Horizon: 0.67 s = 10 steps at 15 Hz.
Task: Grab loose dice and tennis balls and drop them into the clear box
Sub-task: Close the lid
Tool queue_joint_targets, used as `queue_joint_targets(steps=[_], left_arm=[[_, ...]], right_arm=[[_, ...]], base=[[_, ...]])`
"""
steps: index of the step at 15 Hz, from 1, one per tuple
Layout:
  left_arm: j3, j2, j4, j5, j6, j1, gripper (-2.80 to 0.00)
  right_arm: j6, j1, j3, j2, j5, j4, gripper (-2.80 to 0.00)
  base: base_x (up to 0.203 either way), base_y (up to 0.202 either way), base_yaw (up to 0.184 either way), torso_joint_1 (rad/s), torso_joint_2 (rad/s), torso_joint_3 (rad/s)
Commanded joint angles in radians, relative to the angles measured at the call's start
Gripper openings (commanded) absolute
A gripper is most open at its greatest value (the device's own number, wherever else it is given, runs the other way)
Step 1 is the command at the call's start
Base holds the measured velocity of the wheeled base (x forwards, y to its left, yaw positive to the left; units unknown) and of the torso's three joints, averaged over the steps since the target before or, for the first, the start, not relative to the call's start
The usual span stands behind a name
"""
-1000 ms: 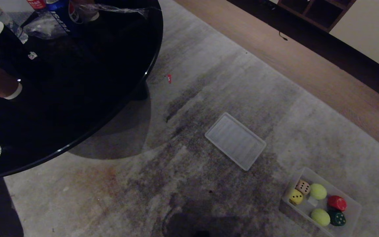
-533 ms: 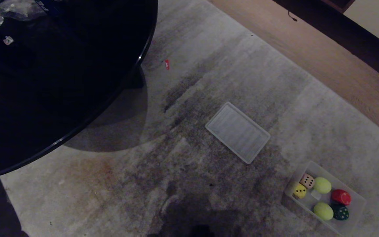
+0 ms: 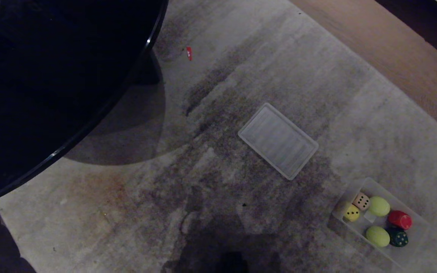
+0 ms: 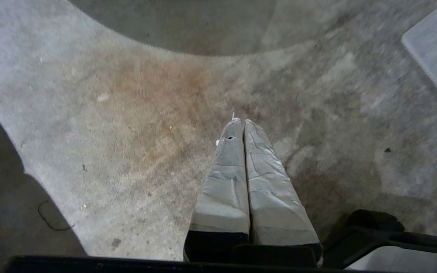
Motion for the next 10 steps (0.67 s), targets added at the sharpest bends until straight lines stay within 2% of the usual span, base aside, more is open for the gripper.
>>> queue_joint_targets(steps=[1,10], left_arm=[[0.002,0.002,0.0,0.001,-0.001,0.0,-2.8],[0.002,0.002,0.0,0.002,-0.004,0.0,-2.8]], right_arm=[[0.0,0.0,0.0,-0.001,0.0,0.001,-2.8],[0.0,0.0,0.0,0.0,0.0,0.001,-2.8]], base=[[0.0,0.0,0.0,0.002,0.0,-0.202],[0.0,0.0,0.0,0.003,0.0,-0.199]])
